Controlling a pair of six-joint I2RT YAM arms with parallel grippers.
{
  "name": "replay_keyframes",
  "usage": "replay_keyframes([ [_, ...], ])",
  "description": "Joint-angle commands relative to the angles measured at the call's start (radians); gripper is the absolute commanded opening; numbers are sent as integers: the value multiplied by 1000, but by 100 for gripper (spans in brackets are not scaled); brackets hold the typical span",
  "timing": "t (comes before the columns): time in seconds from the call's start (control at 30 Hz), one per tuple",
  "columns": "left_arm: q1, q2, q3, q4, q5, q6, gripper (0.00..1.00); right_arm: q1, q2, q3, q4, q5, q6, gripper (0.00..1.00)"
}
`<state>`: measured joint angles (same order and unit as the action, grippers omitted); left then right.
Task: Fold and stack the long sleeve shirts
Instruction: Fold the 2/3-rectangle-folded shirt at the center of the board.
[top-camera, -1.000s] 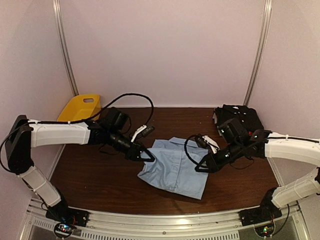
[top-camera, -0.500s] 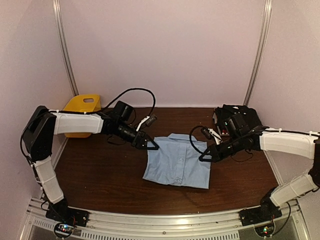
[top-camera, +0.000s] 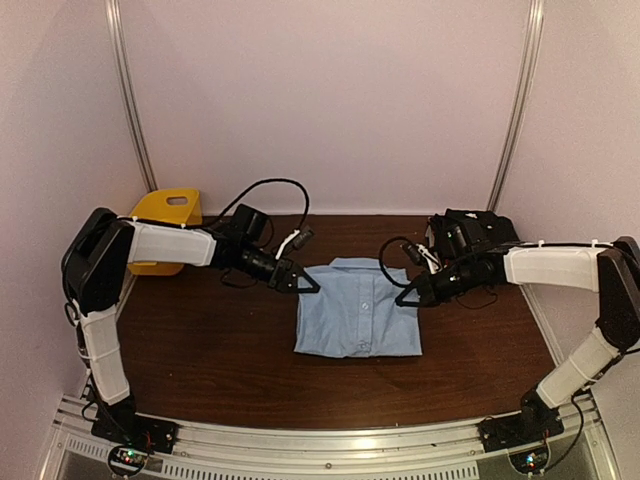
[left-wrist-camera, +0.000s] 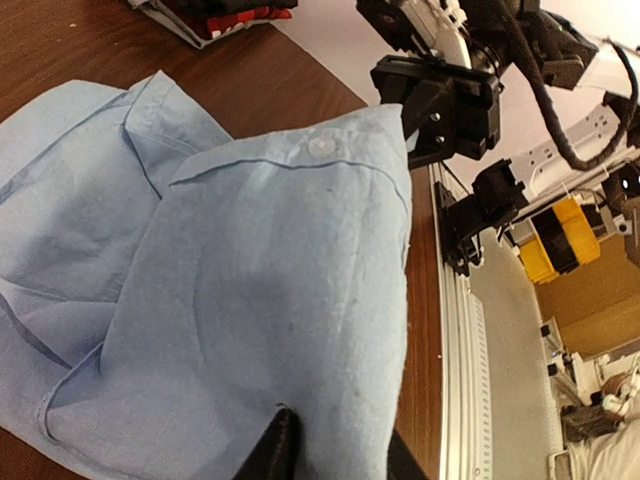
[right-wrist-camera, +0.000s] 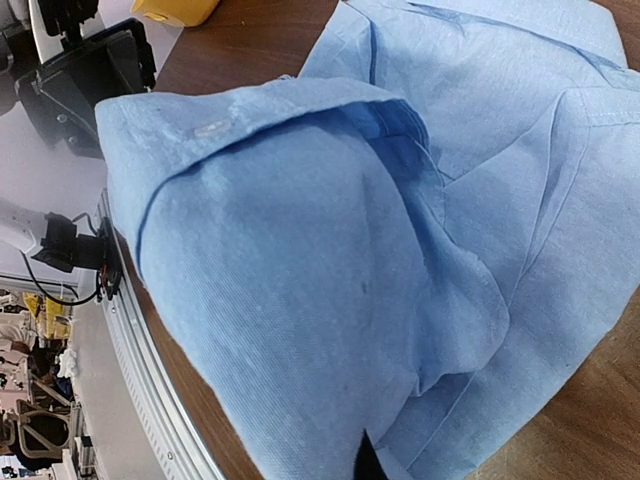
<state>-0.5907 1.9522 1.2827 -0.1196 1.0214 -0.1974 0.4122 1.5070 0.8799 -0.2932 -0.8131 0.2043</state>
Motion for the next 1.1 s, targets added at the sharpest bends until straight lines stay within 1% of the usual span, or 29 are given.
replay_keyframes([
  [0.0,34,28,26,129,0,-72,14,-27,40,54,75,-49,-7,6],
  [0.07,53,25,7,208,1,-131,0,-35,58,66,90,-56,-1,11],
  [0.17,70,15,-34,341,20,-237,0,-39,89,81,113,-67,6,18],
  [0.27,71,2,-58,438,59,-318,0,-41,118,84,147,-92,10,29],
  [0.33,71,-13,-82,506,78,-371,0,-41,127,74,189,-112,22,32],
  [0.4,71,-31,-101,537,88,-397,0,-41,135,67,225,-130,27,33],
  [0.43,71,-42,-108,537,88,-399,0,-41,136,64,238,-139,28,33],
  [0.5,70,-68,-125,536,86,-397,0,-41,138,61,252,-154,26,28],
  [0.63,68,-124,-160,507,69,-383,0,-39,112,32,271,-182,23,5],
  [0.67,67,-138,-170,497,60,-378,0,-39,99,20,278,-185,27,1],
  [0.83,36,-207,-216,400,12,-323,0,-11,2,-55,288,-182,59,0],
  [0.97,7,-279,-265,340,-27,-295,0,68,-110,-96,225,-137,68,0],
  [1.07,-9,-353,-309,300,-61,-288,0,129,-204,-142,204,-99,116,0],
])
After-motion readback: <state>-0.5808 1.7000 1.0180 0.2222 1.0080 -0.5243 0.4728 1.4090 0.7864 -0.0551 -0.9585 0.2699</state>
